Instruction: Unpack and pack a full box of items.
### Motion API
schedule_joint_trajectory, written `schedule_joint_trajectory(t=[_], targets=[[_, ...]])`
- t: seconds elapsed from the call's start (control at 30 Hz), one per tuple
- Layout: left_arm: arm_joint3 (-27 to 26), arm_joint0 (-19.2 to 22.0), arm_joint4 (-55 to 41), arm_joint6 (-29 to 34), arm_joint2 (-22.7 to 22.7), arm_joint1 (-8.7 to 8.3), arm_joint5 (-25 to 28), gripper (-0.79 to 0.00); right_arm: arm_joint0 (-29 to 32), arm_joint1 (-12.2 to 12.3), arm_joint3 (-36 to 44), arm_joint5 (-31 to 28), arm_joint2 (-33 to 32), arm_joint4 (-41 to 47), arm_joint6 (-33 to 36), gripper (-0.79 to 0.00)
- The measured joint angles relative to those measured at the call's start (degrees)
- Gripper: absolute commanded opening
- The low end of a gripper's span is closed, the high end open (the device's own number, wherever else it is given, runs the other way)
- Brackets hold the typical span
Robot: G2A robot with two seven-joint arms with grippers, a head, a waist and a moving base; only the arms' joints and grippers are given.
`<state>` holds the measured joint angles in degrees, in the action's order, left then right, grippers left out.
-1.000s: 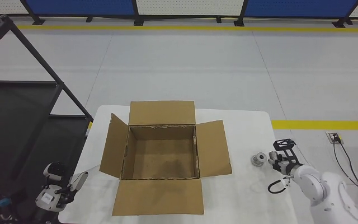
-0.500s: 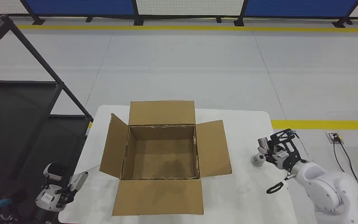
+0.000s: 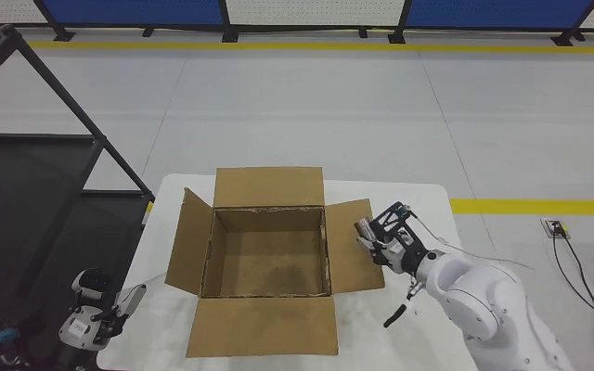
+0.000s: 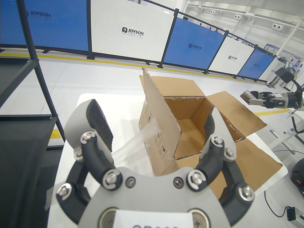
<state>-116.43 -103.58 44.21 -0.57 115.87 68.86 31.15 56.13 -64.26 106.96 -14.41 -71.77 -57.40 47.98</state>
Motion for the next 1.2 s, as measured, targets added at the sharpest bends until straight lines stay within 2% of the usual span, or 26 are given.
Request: schedule_joint_trajectory(t=[0.2,0.3,0.4,0.53,0.6,1.2], targets=[[0.0,0.0,0.0,0.0,0.0,0.0,0.0,0.0,-10.98,-2.77,-8.35,4.27,12.85,-1.63,3.26,-0.785],[0.0,0.0,0.0,0.0,0.0,0.0,0.0,0.0,-17.34,-5.06,-14.91,7.81,19.89,-2.3,3.65,-0.785],[0.0,0.0,0.0,0.0,0.0,0.0,0.0,0.0,-24.02,-8.12,-22.72,10.2,27.02,0.68,3.75,-0.785],[0.0,0.0,0.0,0.0,0.0,0.0,0.0,0.0,-30.15,-11.7,-31.47,10.54,33.19,4.71,3.06,-0.785],[0.0,0.0,0.0,0.0,0.0,0.0,0.0,0.0,-31.21,-12.23,-33.33,9.83,34.01,5.53,2.9,-0.785],[0.0,0.0,0.0,0.0,0.0,0.0,0.0,0.0,-30.39,-12.17,-33.54,9.05,33.64,5.74,1.7,-0.785]])
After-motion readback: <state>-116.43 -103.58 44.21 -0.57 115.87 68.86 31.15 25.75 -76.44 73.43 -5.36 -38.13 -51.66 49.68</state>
